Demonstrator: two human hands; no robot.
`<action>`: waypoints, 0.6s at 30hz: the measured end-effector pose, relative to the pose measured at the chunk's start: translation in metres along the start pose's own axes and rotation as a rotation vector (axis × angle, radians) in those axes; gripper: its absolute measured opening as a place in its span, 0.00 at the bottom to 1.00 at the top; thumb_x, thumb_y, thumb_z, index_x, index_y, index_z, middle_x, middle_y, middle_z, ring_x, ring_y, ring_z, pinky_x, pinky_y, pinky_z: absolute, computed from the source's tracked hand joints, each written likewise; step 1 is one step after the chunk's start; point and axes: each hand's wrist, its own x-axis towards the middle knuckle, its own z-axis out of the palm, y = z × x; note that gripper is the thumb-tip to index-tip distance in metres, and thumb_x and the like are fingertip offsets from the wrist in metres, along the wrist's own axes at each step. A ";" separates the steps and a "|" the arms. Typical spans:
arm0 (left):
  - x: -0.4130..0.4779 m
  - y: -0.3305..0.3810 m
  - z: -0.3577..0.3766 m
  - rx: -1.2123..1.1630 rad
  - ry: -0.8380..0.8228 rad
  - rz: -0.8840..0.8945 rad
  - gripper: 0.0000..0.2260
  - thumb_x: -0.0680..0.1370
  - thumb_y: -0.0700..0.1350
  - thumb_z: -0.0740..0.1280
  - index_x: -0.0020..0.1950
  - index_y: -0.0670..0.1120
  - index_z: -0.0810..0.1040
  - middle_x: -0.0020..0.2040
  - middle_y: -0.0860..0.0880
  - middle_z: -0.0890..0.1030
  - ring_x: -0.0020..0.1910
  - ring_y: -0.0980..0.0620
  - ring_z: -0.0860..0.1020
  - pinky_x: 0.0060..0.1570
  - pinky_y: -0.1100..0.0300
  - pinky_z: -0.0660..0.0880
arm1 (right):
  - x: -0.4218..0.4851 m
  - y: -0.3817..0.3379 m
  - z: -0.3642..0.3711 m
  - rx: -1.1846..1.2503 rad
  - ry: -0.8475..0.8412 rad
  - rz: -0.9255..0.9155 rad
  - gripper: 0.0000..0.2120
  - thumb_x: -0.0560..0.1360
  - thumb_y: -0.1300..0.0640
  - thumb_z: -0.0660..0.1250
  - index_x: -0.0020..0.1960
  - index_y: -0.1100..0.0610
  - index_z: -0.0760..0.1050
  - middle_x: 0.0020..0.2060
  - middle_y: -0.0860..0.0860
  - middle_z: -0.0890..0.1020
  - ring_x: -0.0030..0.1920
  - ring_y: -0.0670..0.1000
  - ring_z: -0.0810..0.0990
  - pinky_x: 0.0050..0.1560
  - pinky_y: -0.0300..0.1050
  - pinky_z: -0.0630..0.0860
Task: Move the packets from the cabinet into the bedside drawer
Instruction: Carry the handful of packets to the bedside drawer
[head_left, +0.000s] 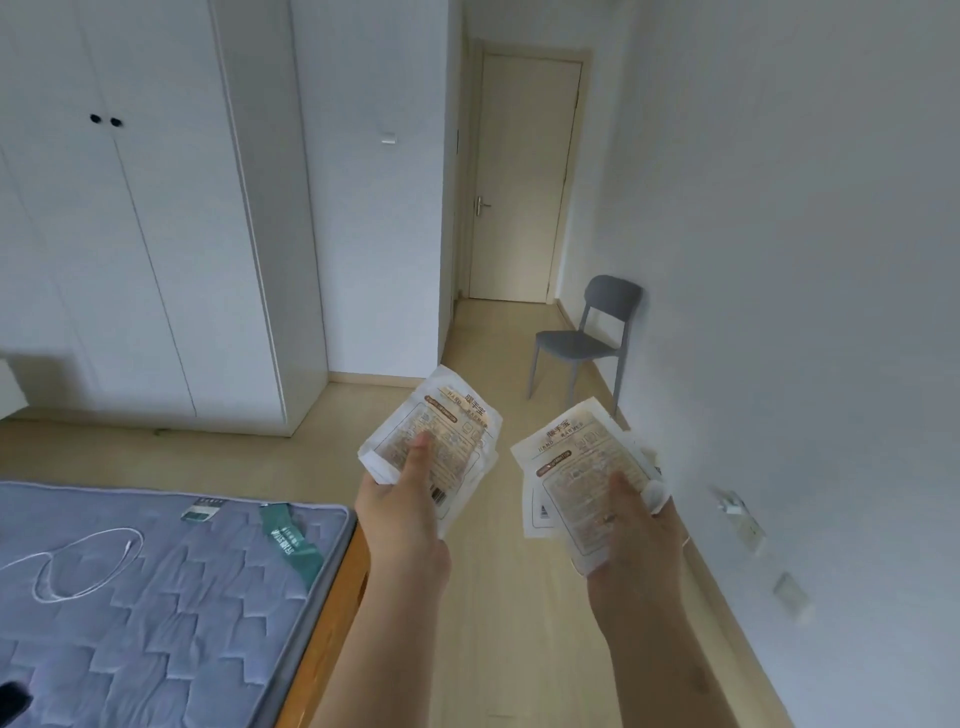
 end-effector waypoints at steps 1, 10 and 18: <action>0.021 -0.001 0.009 0.006 -0.007 -0.011 0.06 0.76 0.45 0.68 0.51 0.53 0.76 0.48 0.52 0.81 0.48 0.51 0.80 0.50 0.51 0.77 | 0.018 0.003 0.011 0.002 0.013 -0.005 0.10 0.80 0.61 0.59 0.58 0.52 0.74 0.49 0.52 0.82 0.51 0.54 0.81 0.53 0.53 0.77; 0.200 -0.020 0.063 0.058 0.117 -0.008 0.07 0.76 0.45 0.68 0.53 0.50 0.75 0.46 0.51 0.80 0.48 0.48 0.80 0.47 0.53 0.77 | 0.183 0.063 0.102 0.044 0.013 0.080 0.11 0.80 0.62 0.58 0.60 0.54 0.74 0.51 0.53 0.81 0.52 0.54 0.80 0.53 0.51 0.77; 0.364 -0.039 0.143 0.018 0.165 0.122 0.09 0.77 0.46 0.68 0.57 0.49 0.76 0.50 0.50 0.81 0.51 0.47 0.80 0.46 0.57 0.75 | 0.373 0.080 0.180 0.059 -0.101 0.045 0.12 0.80 0.59 0.58 0.63 0.56 0.72 0.56 0.55 0.81 0.57 0.57 0.80 0.58 0.56 0.76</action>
